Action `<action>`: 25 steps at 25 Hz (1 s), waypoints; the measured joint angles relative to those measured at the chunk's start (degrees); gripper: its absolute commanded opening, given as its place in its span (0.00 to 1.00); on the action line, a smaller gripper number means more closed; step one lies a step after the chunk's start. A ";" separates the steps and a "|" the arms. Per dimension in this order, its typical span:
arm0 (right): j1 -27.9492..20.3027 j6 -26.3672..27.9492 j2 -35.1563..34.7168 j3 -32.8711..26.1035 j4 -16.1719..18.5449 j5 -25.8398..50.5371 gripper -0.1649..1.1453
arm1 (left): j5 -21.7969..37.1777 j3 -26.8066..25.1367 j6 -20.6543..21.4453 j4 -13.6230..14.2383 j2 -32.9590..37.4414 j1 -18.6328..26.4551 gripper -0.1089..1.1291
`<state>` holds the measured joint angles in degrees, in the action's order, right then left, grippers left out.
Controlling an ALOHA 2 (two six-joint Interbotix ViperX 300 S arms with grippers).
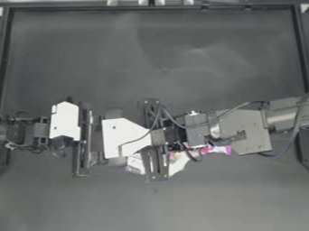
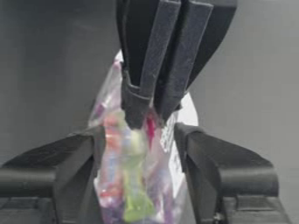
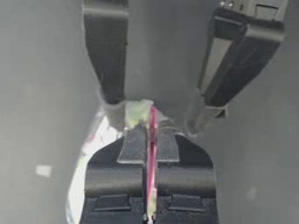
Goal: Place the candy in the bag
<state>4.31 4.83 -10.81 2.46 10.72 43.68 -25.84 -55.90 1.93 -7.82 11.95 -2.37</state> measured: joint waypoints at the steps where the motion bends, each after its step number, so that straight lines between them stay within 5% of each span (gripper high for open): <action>1: 0.00 0.00 0.00 0.00 0.00 0.00 0.17 | 0.00 0.00 0.00 0.00 -0.09 0.09 0.76; 25: 0.00 0.00 0.00 0.26 0.44 0.00 0.16 | 0.09 0.00 0.00 -0.09 -0.09 -0.26 0.53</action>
<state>4.31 4.83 -10.81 2.72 11.16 43.68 -25.75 -55.90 1.93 -7.91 11.87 -2.64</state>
